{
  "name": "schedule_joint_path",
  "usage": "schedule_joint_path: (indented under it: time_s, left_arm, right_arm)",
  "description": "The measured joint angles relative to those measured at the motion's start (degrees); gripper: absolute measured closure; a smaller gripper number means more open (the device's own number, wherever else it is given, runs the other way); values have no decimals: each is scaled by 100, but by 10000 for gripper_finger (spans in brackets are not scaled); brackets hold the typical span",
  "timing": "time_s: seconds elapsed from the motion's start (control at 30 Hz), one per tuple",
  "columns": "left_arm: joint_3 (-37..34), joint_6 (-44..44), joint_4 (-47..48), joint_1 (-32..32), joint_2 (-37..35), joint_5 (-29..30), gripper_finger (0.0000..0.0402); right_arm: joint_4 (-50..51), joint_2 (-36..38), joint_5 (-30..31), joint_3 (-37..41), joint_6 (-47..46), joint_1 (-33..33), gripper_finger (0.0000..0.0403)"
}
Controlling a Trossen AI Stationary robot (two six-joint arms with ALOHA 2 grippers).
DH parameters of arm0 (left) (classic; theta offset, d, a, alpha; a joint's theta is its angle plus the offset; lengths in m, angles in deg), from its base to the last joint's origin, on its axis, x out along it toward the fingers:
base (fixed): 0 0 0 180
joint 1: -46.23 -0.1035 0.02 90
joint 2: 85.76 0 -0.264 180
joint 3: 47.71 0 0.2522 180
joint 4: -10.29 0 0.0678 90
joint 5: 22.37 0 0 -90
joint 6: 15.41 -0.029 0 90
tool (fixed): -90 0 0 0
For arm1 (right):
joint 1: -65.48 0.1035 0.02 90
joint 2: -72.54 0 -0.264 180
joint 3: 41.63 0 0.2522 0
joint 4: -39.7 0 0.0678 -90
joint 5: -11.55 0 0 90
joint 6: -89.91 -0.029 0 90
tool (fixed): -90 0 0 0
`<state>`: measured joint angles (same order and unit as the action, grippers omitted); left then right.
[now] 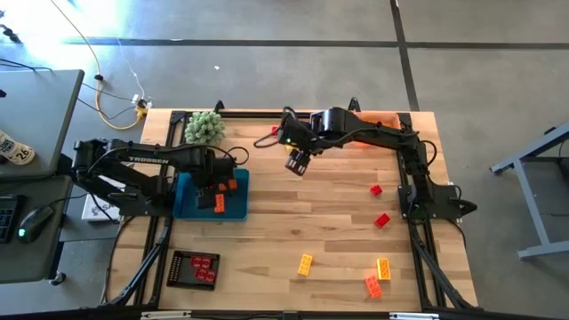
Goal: Sort & place blocks by color
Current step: Put the yellow game piece into the orange bin
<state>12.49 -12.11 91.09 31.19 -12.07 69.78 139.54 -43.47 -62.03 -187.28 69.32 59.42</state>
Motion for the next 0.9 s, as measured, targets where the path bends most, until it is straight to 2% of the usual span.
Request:
schedule_joint_path:
  time_s: [0.23,0.5,0.63,0.9]
  left_arm:
    - [0,-383,-1,-1,-98,0,179]
    - [0,-504,-55,1,-381,0,178]
    - [2,-471,-86,1,-473,0,178]
    - [2,230,-102,1,-633,190,178]
  right_arm:
    - [-545,0,-274,0,202,-453,169]
    - [-1244,0,-593,0,926,-1042,169]
    - [-1412,0,-898,0,1591,-1403,169]
    - [-1461,-111,-1961,0,3427,-2244,169]
